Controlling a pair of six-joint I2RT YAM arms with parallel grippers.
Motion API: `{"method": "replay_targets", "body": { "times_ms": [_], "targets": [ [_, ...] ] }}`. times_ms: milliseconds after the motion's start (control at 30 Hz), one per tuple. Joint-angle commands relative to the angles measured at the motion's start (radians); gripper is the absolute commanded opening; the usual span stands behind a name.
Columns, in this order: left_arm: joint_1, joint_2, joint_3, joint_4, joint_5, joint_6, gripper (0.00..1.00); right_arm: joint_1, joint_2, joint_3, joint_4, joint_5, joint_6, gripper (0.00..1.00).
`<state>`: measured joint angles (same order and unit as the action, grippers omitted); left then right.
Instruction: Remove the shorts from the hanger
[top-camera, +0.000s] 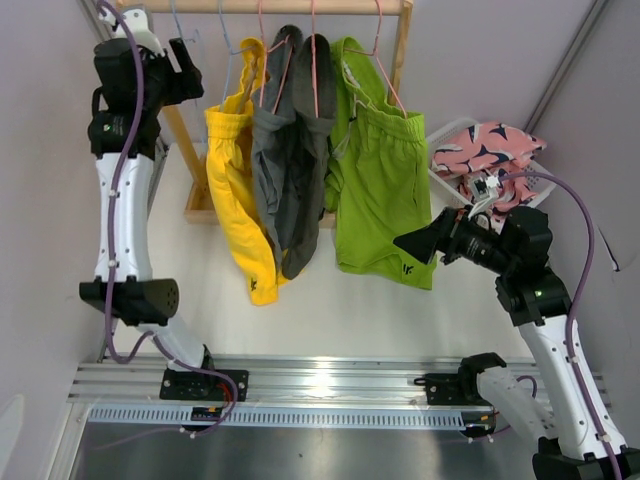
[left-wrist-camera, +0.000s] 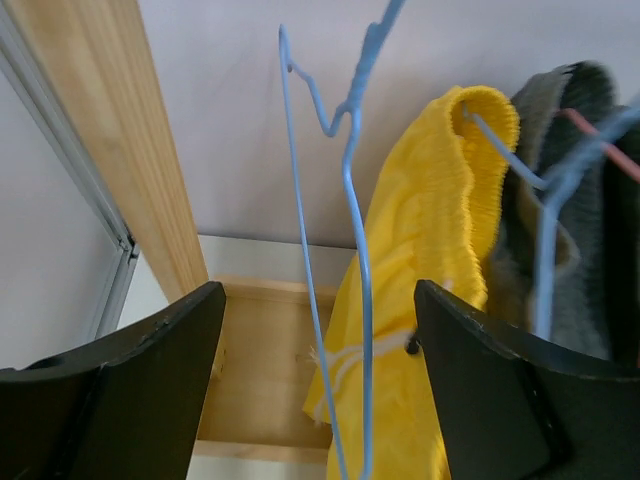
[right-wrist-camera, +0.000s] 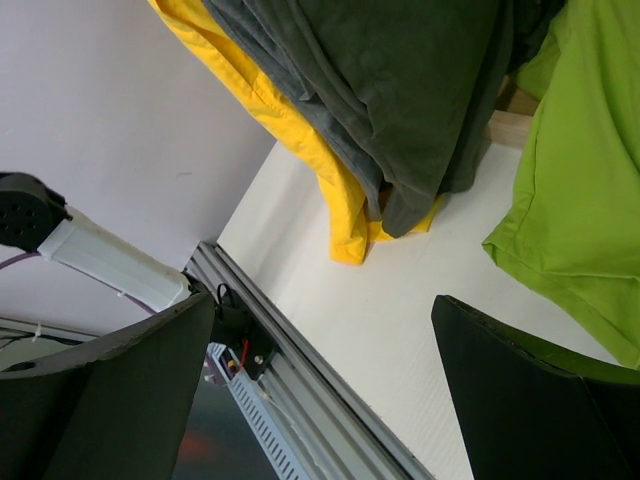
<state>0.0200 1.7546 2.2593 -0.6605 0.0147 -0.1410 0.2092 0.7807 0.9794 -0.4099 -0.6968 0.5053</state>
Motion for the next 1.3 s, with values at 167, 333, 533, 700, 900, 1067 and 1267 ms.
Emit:
{"method": "replay_targets", "body": {
  "times_ms": [167,333,533,700,900,1067,1267],
  "targets": [
    [-0.009,-0.24,-0.069,0.061,0.152,-0.054,0.81,-0.002,-0.035,0.002,0.019,0.011,0.029,0.99],
    [-0.066,-0.257,-0.083,0.087,0.281,-0.057,0.74,-0.002,-0.049,0.001,0.002,0.019,0.03,1.0],
    [-0.126,-0.192,-0.063,0.071,0.315,-0.04,0.74,-0.004,-0.064,0.005,-0.015,0.029,0.027,0.99],
    [-0.16,-0.138,-0.055,0.048,0.242,-0.009,0.73,-0.004,-0.066,0.013,-0.038,0.034,0.013,0.99],
    [-0.178,-0.073,-0.04,0.021,0.154,0.02,0.72,-0.001,-0.066,0.012,-0.049,0.033,0.004,0.99],
    [-0.187,-0.035,-0.029,0.007,0.108,0.027,0.65,-0.004,-0.063,0.004,-0.052,0.036,-0.004,0.99],
    [-0.199,0.0,-0.012,-0.002,0.074,0.034,0.16,-0.004,-0.057,-0.005,-0.049,0.039,-0.008,0.99]
  ]
}}
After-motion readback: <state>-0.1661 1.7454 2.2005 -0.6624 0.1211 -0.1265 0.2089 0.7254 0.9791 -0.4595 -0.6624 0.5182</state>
